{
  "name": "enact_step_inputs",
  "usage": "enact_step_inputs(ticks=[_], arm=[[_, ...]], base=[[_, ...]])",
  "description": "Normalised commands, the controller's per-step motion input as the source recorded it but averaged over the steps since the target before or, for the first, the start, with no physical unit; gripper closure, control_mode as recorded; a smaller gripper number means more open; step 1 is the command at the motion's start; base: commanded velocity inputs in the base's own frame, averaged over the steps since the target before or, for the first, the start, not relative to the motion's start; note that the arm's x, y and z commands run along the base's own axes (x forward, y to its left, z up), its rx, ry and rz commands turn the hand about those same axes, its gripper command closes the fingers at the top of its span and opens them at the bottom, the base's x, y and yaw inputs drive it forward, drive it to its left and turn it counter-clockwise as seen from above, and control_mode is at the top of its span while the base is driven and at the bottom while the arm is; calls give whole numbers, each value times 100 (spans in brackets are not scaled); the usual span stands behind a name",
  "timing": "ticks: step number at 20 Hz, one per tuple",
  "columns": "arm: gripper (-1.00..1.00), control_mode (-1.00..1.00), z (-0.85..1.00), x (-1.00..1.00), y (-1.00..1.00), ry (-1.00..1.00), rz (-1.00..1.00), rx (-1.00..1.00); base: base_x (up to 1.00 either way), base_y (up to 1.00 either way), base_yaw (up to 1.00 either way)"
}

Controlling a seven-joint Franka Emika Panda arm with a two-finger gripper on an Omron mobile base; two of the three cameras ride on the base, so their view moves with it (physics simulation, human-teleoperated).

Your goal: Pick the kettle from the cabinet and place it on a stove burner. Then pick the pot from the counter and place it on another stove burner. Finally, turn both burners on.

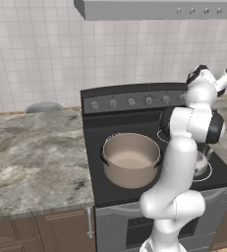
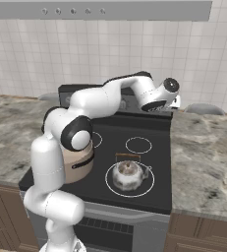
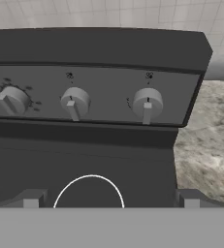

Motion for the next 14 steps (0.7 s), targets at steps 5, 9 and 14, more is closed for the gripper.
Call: enact_step_inputs(ticks=[5, 9, 14], arm=[[-100, -100, -10, 21, 0, -1, 0, 0], [-100, -100, -10, 30, 0, 0, 0, 0], [-100, -100, -1, 29, 0, 0, 0, 0]], base=[[0, 0, 0], [0, 0, 0], [0, 0, 0]])
